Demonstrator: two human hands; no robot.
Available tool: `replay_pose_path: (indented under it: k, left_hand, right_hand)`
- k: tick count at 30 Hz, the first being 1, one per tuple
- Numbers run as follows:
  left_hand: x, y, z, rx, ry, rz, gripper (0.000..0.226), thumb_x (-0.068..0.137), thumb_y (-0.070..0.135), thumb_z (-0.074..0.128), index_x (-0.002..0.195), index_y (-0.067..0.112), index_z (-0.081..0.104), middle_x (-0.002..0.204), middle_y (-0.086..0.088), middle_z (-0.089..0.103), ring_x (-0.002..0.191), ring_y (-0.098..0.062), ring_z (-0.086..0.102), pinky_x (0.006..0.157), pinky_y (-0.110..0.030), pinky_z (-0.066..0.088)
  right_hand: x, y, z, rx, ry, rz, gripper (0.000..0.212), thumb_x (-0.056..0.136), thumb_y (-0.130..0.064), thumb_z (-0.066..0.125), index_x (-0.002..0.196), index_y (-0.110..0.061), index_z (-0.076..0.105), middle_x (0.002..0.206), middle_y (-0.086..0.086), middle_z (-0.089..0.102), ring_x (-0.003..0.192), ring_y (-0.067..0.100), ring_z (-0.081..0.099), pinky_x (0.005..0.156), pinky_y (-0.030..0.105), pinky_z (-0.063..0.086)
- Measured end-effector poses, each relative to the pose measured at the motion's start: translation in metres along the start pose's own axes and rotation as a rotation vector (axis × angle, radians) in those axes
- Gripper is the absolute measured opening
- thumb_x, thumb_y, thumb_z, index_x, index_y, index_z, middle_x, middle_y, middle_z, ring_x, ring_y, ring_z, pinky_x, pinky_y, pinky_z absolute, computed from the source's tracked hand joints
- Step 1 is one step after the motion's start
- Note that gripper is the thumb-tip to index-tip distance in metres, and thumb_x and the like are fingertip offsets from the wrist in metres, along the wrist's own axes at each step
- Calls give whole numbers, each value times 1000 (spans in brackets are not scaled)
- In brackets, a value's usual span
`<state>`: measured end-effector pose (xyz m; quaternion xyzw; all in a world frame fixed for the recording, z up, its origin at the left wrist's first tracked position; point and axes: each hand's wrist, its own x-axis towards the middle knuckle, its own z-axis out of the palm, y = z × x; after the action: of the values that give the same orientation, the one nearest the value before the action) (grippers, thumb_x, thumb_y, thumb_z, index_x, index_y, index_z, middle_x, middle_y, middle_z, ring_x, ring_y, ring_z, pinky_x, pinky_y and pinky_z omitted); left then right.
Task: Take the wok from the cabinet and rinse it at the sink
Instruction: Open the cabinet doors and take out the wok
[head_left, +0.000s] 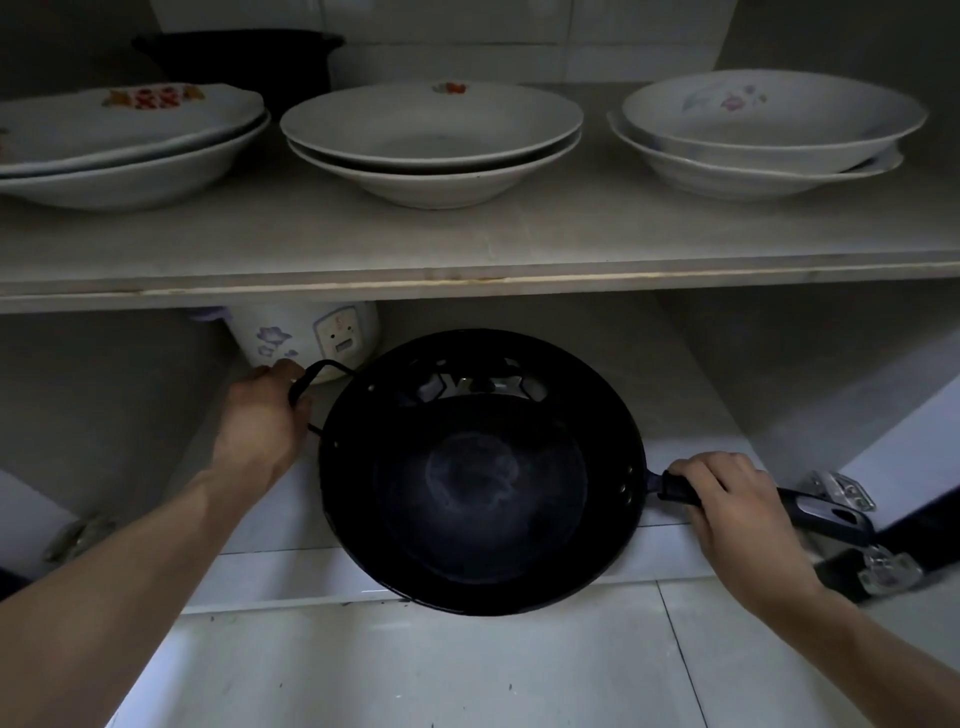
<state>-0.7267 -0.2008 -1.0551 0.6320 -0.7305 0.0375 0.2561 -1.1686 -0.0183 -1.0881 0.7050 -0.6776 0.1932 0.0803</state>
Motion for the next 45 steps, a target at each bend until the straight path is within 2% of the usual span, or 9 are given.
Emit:
replay_pose_path:
  k: [5, 11, 16, 24, 29, 38, 42, 45]
  left_hand:
    - [-5, 3, 2, 44, 40, -18, 11, 78, 2, 62, 90, 3, 62, 80, -23, 62, 67, -44, 59, 59, -41, 46]
    - [-17, 4, -15, 131, -25, -26, 20, 79, 7, 63, 99, 7, 64, 80, -24, 63, 67, -44, 60, 57, -40, 49]
    - [-28, 4, -23, 213, -89, 70, 32, 73, 4, 64, 104, 10, 67, 102, -19, 61, 79, -44, 61, 60, -44, 53]
    - [-55, -3, -38, 232, -149, 159, 25, 67, -3, 68, 92, 1, 69, 89, -18, 60, 82, -41, 56, 56, -45, 53]
    - [-73, -7, -55, 223, -155, 158, 23, 64, -4, 71, 86, 0, 68, 85, -18, 58, 80, -40, 56, 54, -43, 52]
    - [-99, -1, -97, 190, -143, 134, 22, 66, -2, 69, 87, 1, 65, 85, -16, 54, 81, -40, 54, 53, -45, 51]
    - [-115, 8, -125, 169, -186, 79, 23, 67, -2, 69, 90, 0, 66, 84, -18, 54, 77, -41, 56, 55, -45, 52]
    - [-127, 20, -158, 145, -183, 72, 16, 73, 0, 64, 89, 1, 66, 83, -17, 55, 76, -40, 56, 56, -44, 50]
  right_hand:
    - [5, 3, 1, -19, -1, 6, 60, 51, 21, 69, 100, -13, 62, 96, 3, 58, 89, 26, 49, 72, 41, 45]
    - [2, 6, -2, -12, -33, -45, 57, 52, 21, 71, 98, -12, 62, 97, 3, 57, 88, 26, 49, 69, 42, 45]
    - [-5, 10, -7, -26, -58, -65, 60, 50, 20, 74, 98, -14, 62, 99, 2, 55, 88, 25, 48, 68, 42, 44]
    - [-23, 5, -17, -55, -86, -90, 59, 49, 17, 75, 97, -15, 60, 100, 2, 55, 89, 26, 50, 67, 42, 44]
    - [-32, 0, -23, -64, -100, -123, 67, 46, 19, 71, 100, -18, 57, 103, -1, 53, 92, 23, 49, 70, 37, 39]
    - [-39, -9, -57, -31, -68, -140, 64, 52, 20, 69, 98, -21, 52, 101, -2, 52, 90, 24, 49, 72, 33, 34]
    - [-48, -21, -90, -20, -101, -121, 54, 56, 21, 67, 95, -15, 55, 99, 1, 54, 88, 25, 47, 72, 35, 34]
    - [-62, -32, -123, -37, -146, -101, 55, 52, 22, 65, 93, -14, 55, 96, 2, 54, 85, 25, 46, 70, 34, 30]
